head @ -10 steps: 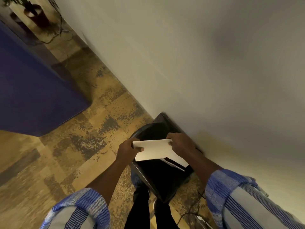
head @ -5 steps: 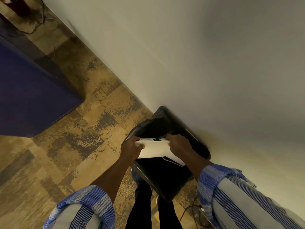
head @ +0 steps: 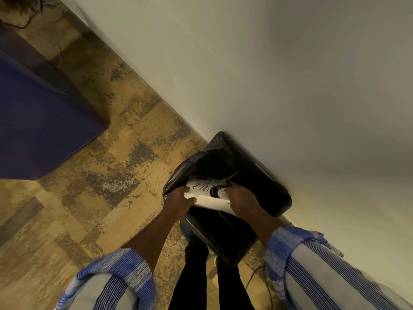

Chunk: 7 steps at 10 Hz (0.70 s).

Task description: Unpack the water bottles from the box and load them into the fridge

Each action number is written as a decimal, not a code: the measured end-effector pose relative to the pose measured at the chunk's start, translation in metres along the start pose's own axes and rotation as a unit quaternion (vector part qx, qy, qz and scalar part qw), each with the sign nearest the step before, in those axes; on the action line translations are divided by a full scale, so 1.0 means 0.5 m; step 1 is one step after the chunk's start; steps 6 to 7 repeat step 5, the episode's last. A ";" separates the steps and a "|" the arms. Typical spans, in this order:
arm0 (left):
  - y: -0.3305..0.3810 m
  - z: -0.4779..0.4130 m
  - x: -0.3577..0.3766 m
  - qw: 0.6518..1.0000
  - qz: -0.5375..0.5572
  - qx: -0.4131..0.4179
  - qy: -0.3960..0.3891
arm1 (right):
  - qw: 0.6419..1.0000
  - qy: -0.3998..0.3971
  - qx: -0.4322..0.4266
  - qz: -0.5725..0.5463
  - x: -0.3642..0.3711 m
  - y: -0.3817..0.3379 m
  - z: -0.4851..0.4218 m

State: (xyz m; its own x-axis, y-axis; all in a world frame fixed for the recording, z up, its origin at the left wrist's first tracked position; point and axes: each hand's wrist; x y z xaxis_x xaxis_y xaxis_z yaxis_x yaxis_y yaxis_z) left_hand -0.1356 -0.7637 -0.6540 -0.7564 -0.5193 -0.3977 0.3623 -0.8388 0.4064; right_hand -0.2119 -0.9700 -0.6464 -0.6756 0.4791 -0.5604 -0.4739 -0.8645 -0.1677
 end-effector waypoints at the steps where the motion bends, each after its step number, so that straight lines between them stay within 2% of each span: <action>1: -0.006 -0.016 0.006 1.000 -0.007 -0.002 -0.001 | 1.000 -0.002 -0.015 0.021 0.015 -0.001 -0.008; 4: 0.015 -0.001 -0.025 0.998 -0.027 0.027 0.047 | 0.999 0.031 -0.010 -0.029 -0.021 -0.012 0.021; 7: 0.033 0.012 -0.049 0.998 -0.032 0.038 0.040 | 0.998 0.055 -0.014 -0.038 -0.044 -0.025 0.040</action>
Point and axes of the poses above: each hand's wrist, its own z-axis away from the middle knuckle, its own x-axis out of the palm, y = z × x, and after that the axes turned 1 degree about -x, right-handed
